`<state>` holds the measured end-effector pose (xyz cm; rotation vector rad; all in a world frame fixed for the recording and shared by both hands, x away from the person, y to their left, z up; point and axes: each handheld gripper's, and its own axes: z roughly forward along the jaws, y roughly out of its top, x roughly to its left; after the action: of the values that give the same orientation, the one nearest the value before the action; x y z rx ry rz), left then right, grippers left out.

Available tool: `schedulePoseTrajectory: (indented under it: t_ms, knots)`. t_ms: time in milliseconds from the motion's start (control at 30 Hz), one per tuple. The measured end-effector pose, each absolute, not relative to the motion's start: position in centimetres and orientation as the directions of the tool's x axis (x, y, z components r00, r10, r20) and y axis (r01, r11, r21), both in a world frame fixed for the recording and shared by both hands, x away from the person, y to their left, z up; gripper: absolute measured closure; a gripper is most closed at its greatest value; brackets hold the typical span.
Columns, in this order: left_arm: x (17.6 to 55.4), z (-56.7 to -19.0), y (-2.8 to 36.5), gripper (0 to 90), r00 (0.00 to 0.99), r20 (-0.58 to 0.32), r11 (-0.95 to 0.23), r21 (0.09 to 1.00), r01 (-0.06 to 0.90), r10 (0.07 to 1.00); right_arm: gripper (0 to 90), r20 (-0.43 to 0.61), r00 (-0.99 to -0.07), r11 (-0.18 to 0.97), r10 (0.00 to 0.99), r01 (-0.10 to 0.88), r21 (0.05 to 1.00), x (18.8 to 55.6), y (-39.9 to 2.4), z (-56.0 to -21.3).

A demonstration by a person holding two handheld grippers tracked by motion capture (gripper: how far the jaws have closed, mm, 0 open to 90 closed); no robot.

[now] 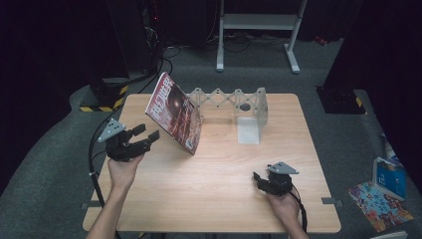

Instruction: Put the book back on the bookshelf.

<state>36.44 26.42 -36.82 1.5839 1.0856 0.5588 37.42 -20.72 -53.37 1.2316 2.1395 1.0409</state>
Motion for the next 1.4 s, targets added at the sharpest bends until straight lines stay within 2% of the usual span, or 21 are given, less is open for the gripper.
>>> schedulePoseTrajectory:
  t_ms: [467, 1400]
  knots:
    - [35.0, -37.8, 26.0, 34.2, 0.483, -0.194, 0.013, 0.936, 0.353, 0.854, 33.6, -0.024, -0.495, 0.318, 0.869, 0.52, 0.792, 37.5, -20.7, -53.4]
    - [35.0, -41.0, 23.7, 32.2, 0.532, -0.201, -0.02, 0.925, 0.38, 0.822, 33.6, -0.018, -0.486, 0.31, 0.874, 0.529, 0.79, 37.6, -20.6, -53.3]
